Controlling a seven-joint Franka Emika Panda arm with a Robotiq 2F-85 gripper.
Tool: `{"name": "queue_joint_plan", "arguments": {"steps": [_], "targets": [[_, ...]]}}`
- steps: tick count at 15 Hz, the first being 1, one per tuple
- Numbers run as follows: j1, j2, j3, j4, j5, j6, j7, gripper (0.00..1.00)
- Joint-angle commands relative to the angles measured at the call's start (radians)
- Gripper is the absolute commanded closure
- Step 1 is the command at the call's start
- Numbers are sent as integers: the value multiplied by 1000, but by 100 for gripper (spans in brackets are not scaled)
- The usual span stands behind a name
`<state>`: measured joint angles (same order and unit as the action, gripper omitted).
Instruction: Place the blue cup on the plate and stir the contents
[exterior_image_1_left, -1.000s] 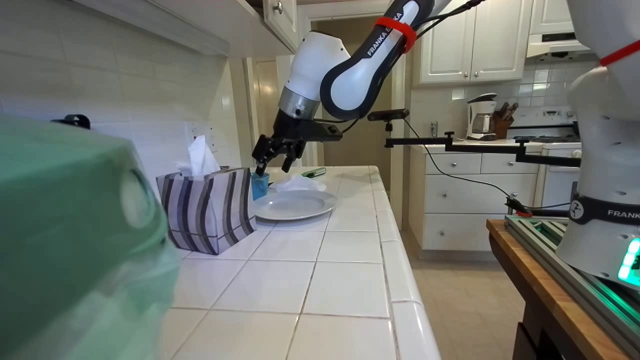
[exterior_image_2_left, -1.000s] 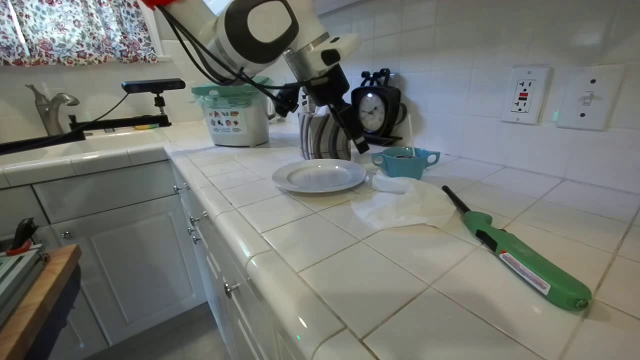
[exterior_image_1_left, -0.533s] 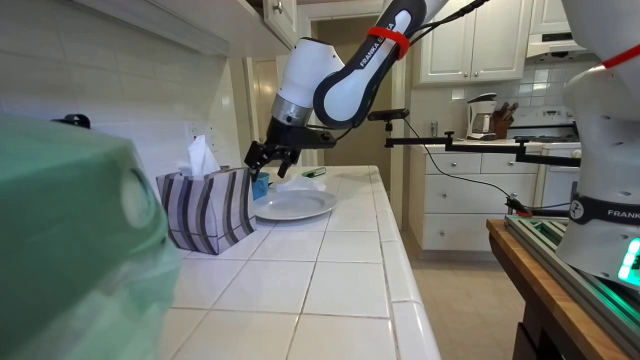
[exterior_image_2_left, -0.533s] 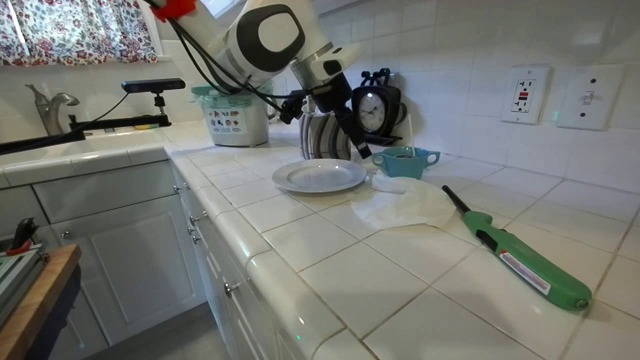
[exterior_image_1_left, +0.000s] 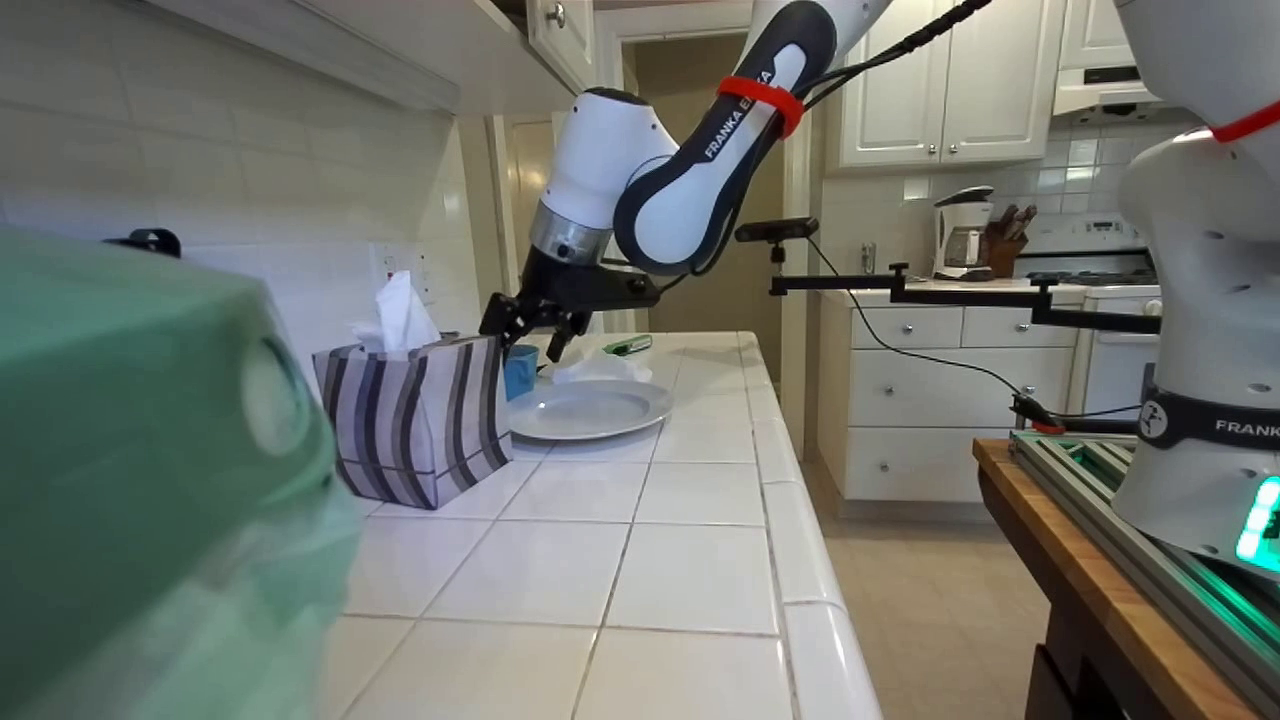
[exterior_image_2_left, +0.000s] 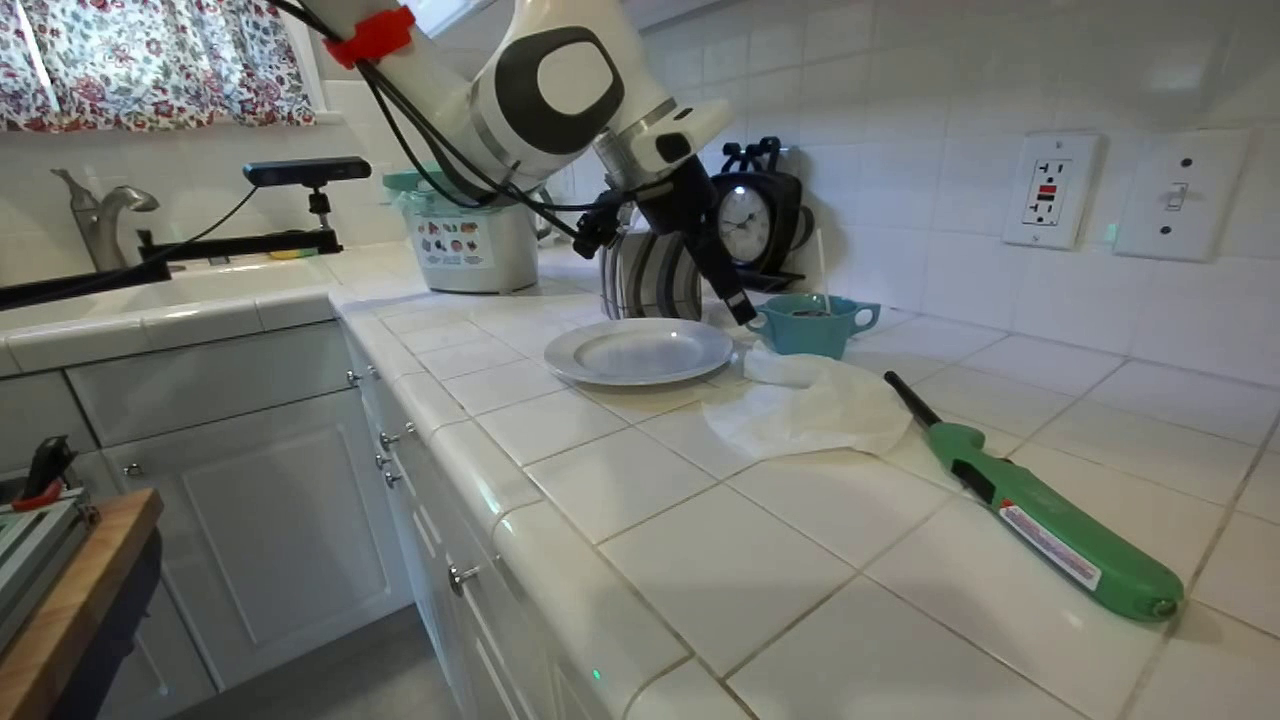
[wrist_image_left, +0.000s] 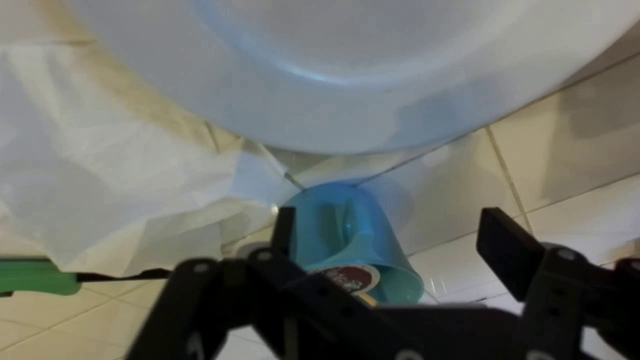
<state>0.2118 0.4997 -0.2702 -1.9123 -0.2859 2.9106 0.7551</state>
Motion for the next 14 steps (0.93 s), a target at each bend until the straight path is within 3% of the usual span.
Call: {"name": "queue_joint_plan", "arguments": {"steps": [1, 2, 4, 10, 11, 13, 14], "targets": [[63, 40, -74, 36, 10, 19, 35, 35], [70, 45, -84, 40, 12, 21, 36, 39], [90, 54, -112, 44, 14, 29, 40, 57], [122, 66, -150, 42, 26, 35, 45, 85], [126, 67, -152, 41, 27, 35, 45, 100], [133, 62, -155, 35, 26, 34, 45, 96], [137, 58, -159, 31, 24, 39, 47, 99]]}}
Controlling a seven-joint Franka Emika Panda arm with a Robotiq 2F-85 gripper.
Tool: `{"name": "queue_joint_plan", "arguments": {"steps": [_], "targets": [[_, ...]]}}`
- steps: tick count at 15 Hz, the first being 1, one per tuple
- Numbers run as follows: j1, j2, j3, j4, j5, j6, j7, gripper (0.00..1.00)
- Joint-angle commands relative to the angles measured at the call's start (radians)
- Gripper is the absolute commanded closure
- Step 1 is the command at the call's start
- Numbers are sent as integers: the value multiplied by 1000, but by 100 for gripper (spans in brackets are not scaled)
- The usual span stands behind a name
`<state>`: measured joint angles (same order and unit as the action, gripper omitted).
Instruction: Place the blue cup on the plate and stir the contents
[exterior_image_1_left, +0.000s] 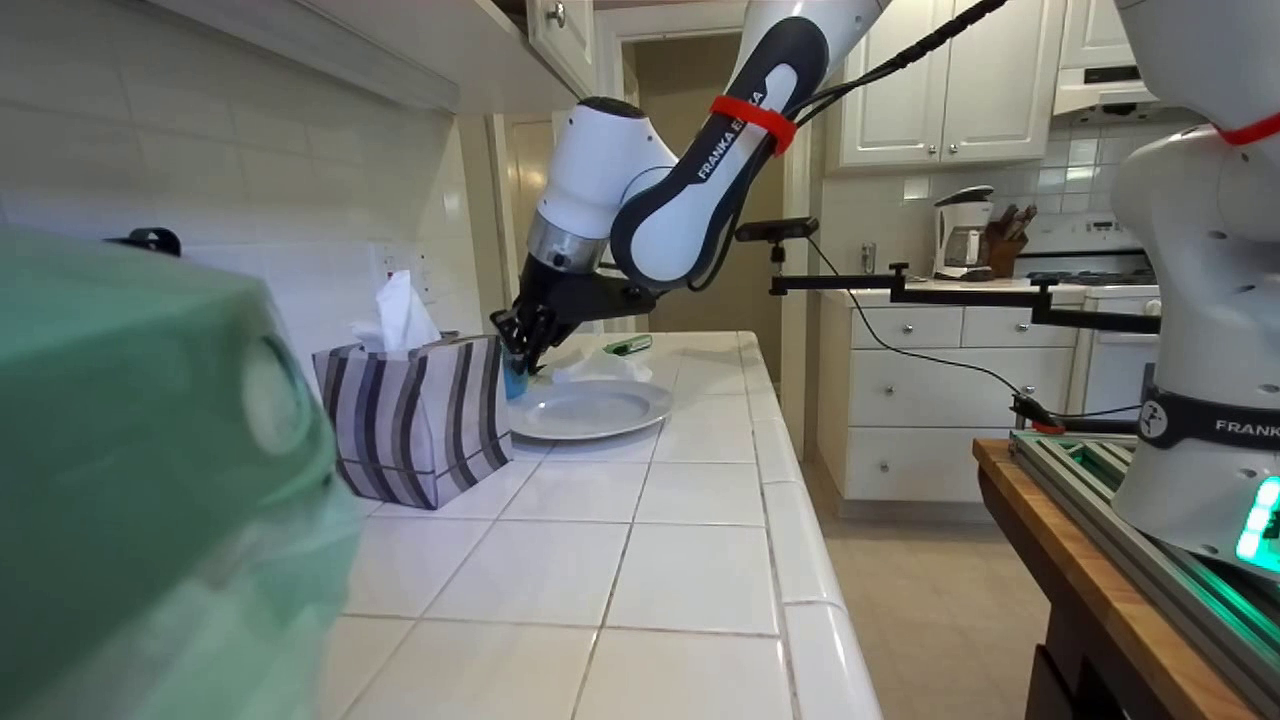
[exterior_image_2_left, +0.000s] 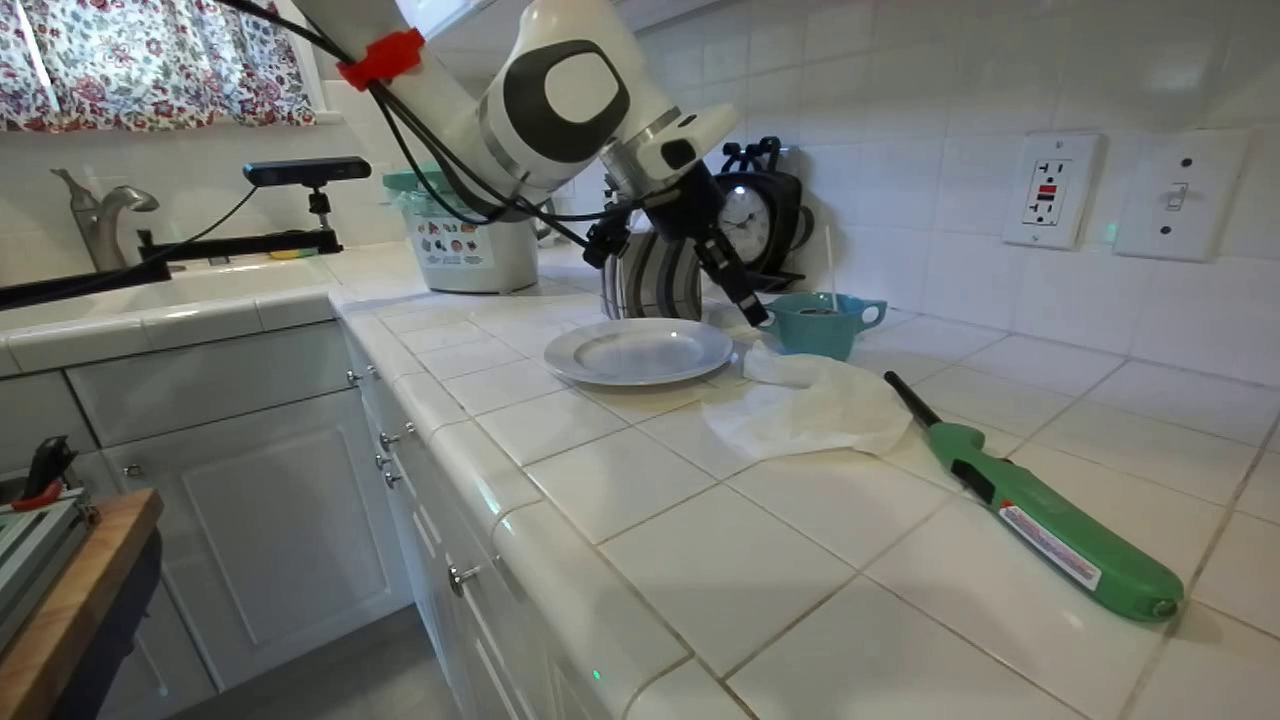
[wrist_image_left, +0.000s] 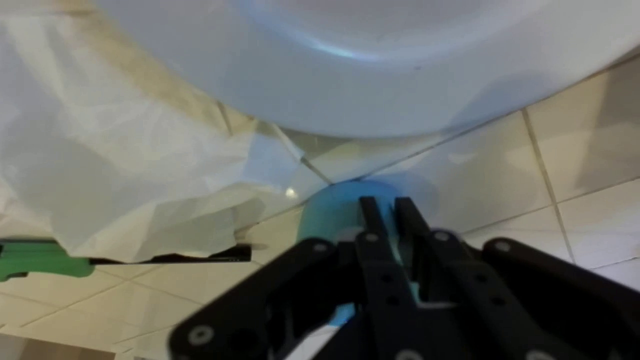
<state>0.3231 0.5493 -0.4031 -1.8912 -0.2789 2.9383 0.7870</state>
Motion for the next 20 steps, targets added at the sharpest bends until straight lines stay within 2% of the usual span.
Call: {"name": "queue_joint_plan", "arguments": {"steps": [1, 9, 12, 18, 20], "targets": [[31, -1, -30, 2, 15, 12, 16, 97], [83, -94, -80, -83, -13, 33, 44, 97], [118, -172, -86, -171, -27, 48, 38, 97], [253, -329, -185, -340, -126, 72, 62, 97], [251, -388, -168, -402, -120, 64, 25, 97]]}}
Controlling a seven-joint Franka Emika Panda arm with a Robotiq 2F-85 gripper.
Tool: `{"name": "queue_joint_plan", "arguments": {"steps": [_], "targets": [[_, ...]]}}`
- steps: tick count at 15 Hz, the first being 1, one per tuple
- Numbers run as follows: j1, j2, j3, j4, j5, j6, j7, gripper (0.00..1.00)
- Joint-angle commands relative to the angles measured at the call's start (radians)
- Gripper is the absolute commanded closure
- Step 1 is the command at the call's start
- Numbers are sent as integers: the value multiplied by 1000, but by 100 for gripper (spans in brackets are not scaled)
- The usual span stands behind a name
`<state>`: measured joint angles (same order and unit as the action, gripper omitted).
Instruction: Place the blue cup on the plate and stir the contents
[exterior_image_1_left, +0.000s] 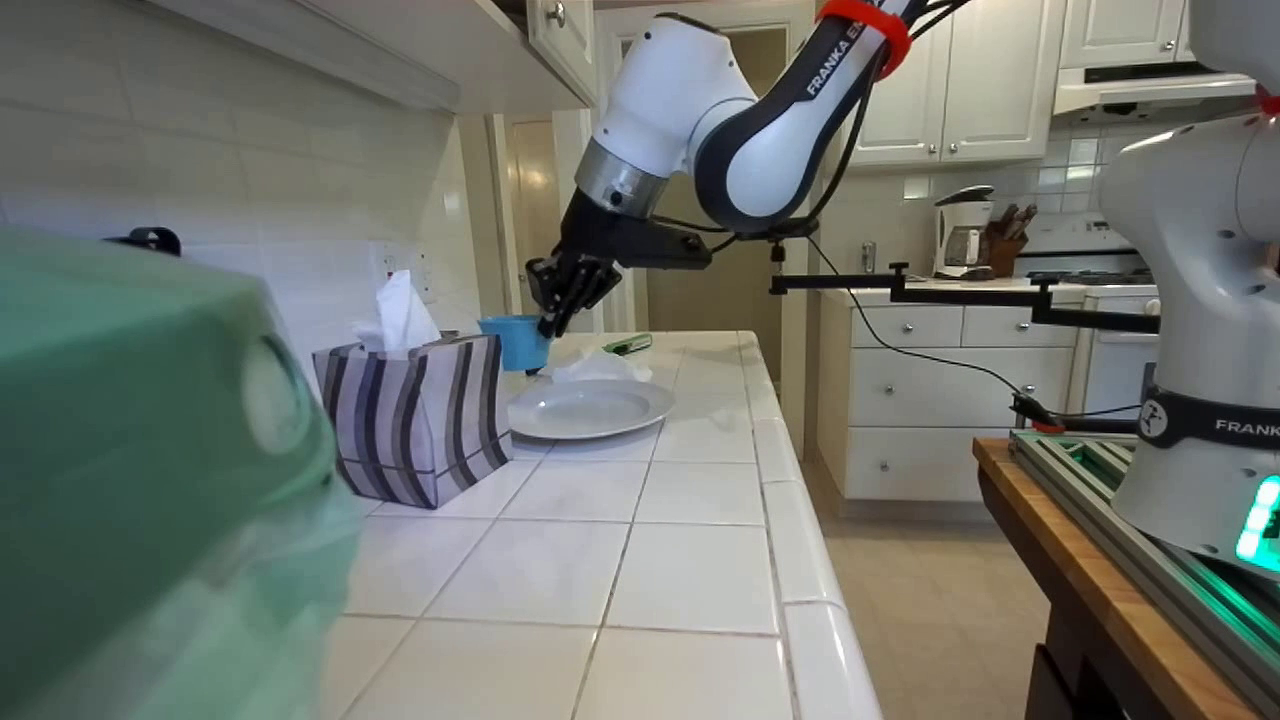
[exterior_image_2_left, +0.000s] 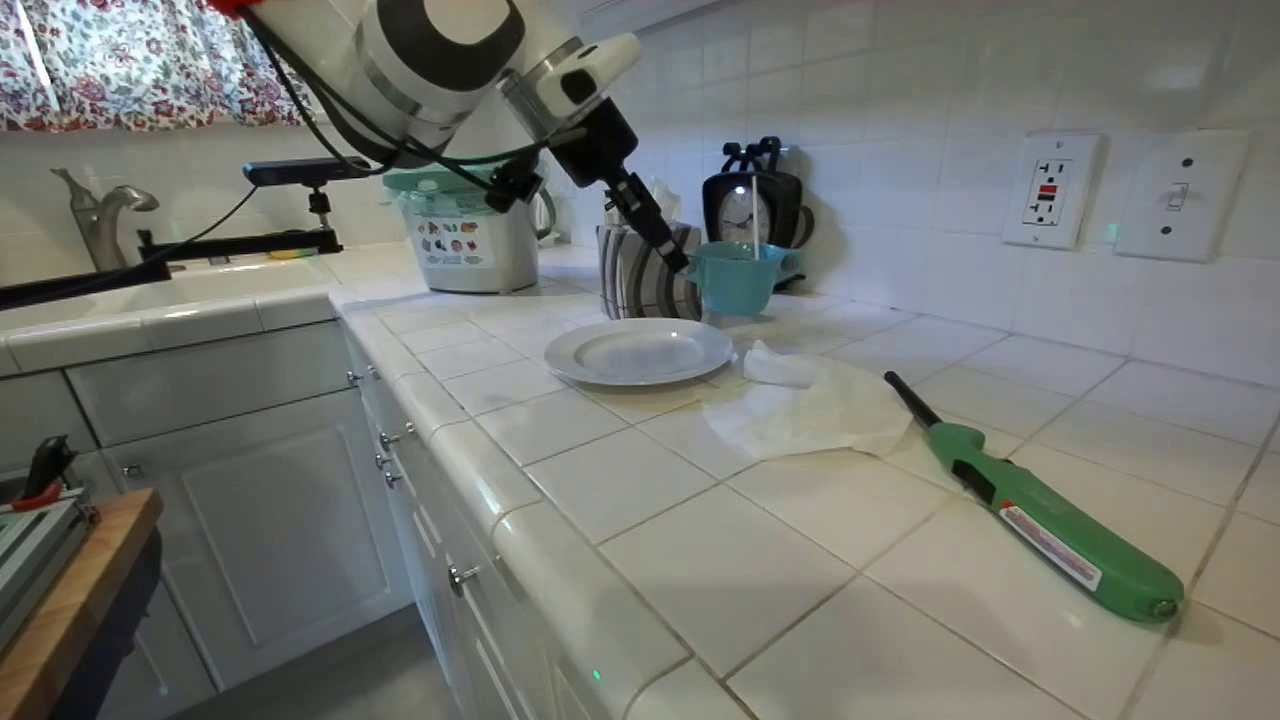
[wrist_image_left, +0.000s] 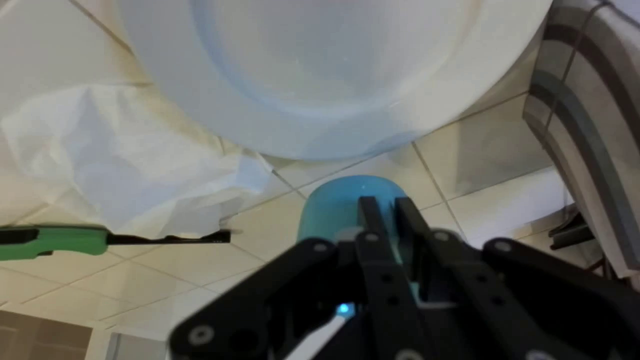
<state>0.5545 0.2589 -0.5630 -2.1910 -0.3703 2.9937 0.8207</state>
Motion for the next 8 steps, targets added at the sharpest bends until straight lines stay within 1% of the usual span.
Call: {"name": "queue_joint_plan", "arguments": {"steps": [1, 4, 8], "targets": [[24, -121, -9, -128, -35, 10, -10, 97], [25, -191, 8, -214, -33, 20, -36, 97], [29, -244, -7, -267, -93, 32, -21, 97]]}}
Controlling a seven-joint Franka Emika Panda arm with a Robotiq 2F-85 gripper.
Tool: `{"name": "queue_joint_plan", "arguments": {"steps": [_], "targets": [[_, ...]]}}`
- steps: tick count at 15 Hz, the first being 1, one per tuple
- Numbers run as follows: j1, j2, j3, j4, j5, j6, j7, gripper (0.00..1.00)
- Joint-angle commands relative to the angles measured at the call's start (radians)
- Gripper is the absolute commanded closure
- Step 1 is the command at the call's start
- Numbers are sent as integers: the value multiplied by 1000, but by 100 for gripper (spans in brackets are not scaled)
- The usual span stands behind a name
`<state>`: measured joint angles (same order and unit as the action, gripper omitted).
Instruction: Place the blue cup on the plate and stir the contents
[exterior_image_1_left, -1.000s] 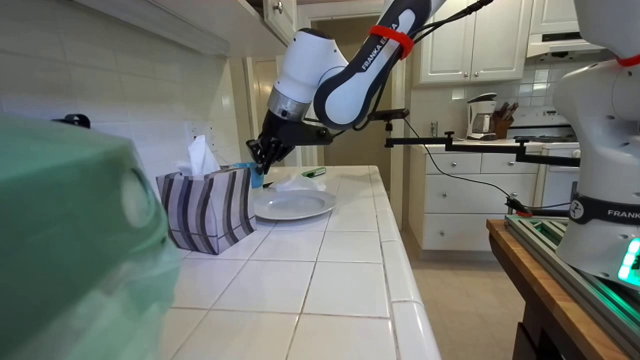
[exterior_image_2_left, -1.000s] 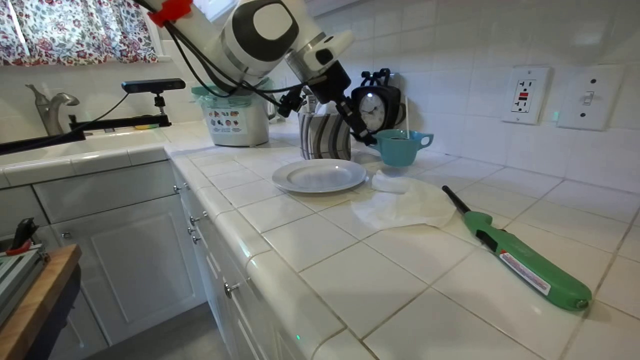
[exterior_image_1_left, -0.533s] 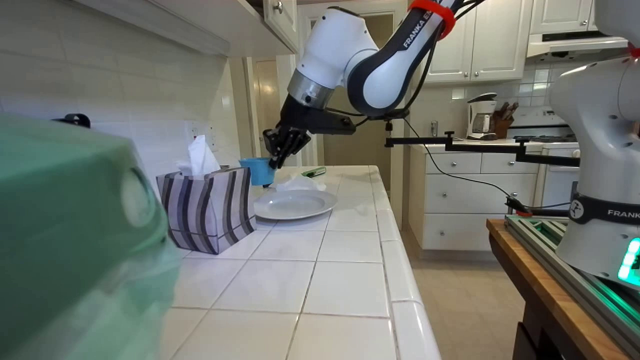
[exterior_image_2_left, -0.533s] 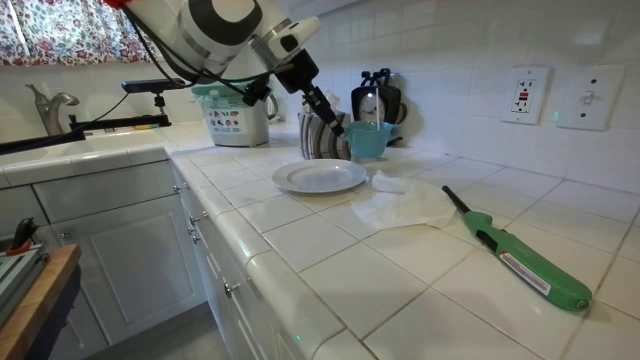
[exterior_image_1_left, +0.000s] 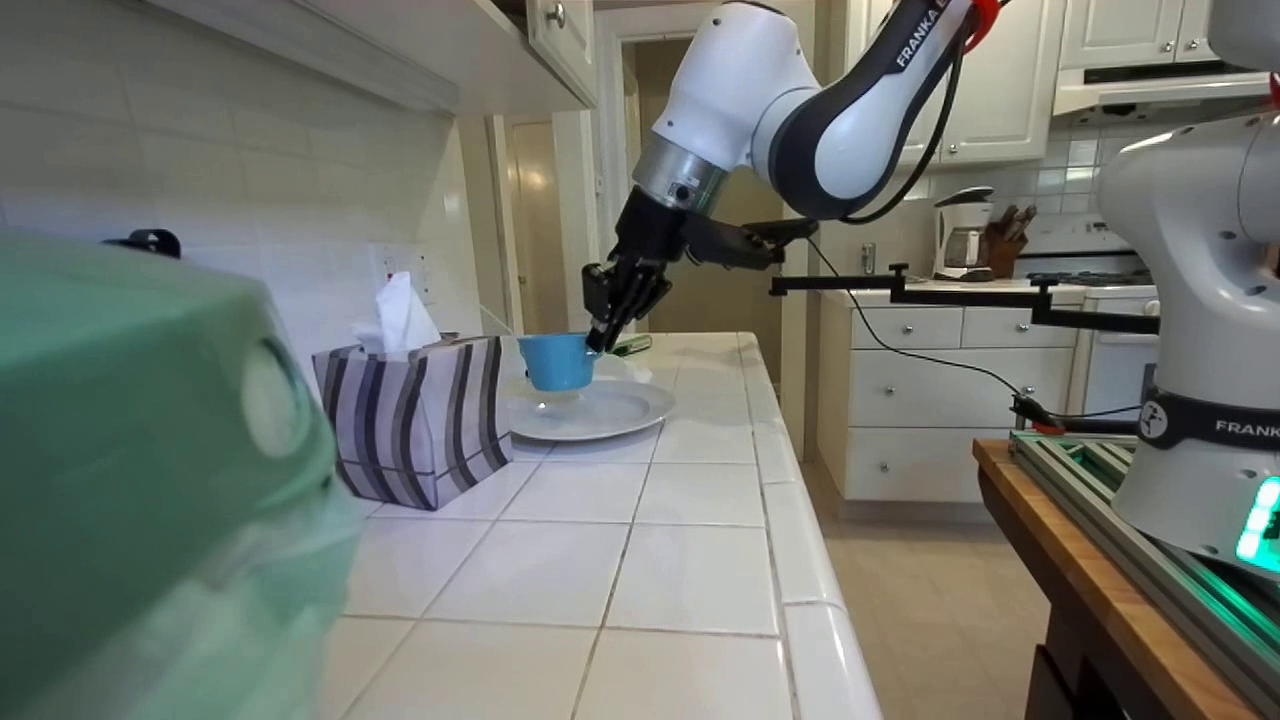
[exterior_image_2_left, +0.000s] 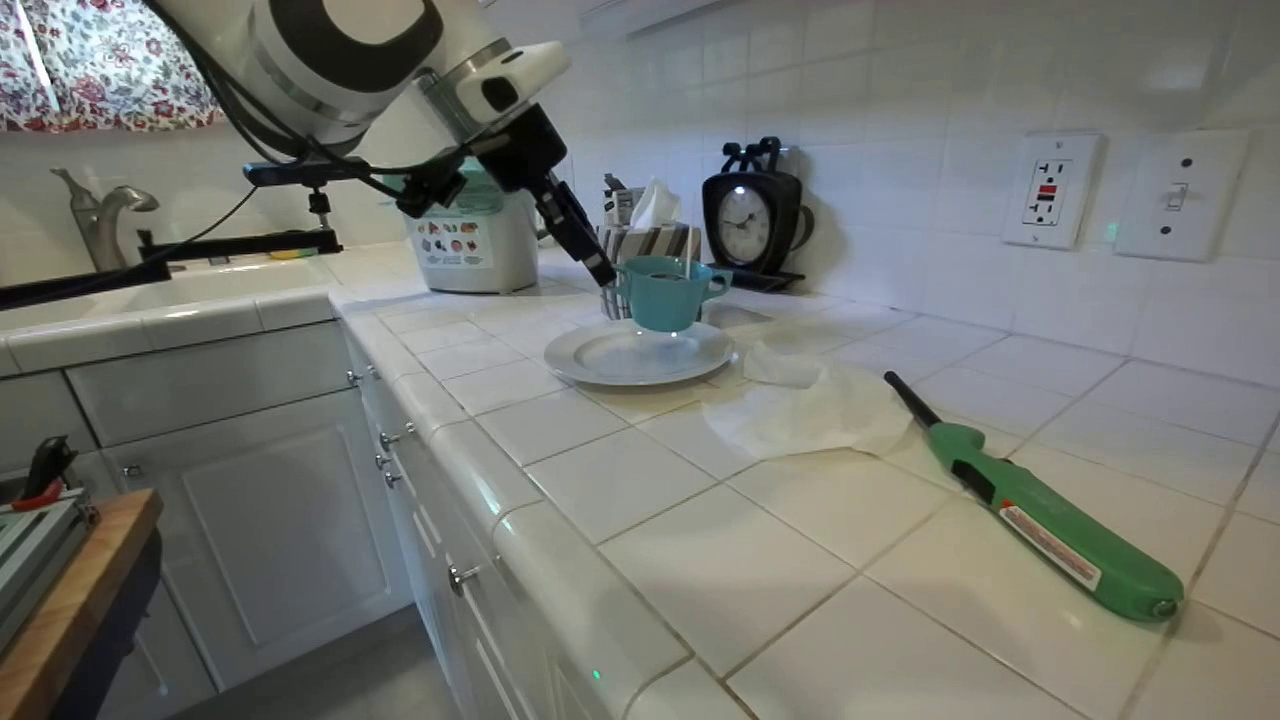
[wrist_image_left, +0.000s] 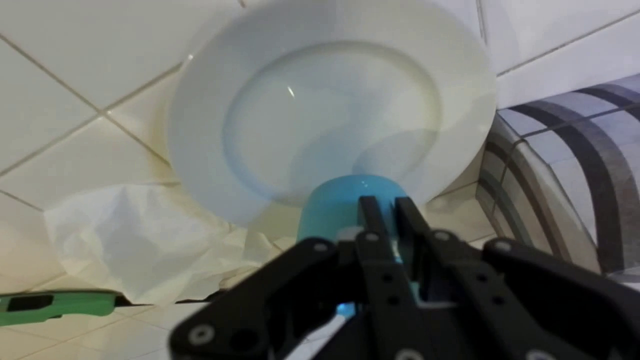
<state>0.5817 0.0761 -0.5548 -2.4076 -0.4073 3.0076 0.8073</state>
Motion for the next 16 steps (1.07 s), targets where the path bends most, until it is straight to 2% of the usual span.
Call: {"name": "queue_joint_plan", "arguments": {"steps": [1, 6, 12, 16], "targets": [[0, -74, -17, -60, -71, 12, -8, 97], [-9, -87, -24, -101, -143, 26, -28, 97], [-13, -46, -45, -83, -308, 79, 9, 97], [-12, -33, -52, -90, -342, 113, 11, 97]]}}
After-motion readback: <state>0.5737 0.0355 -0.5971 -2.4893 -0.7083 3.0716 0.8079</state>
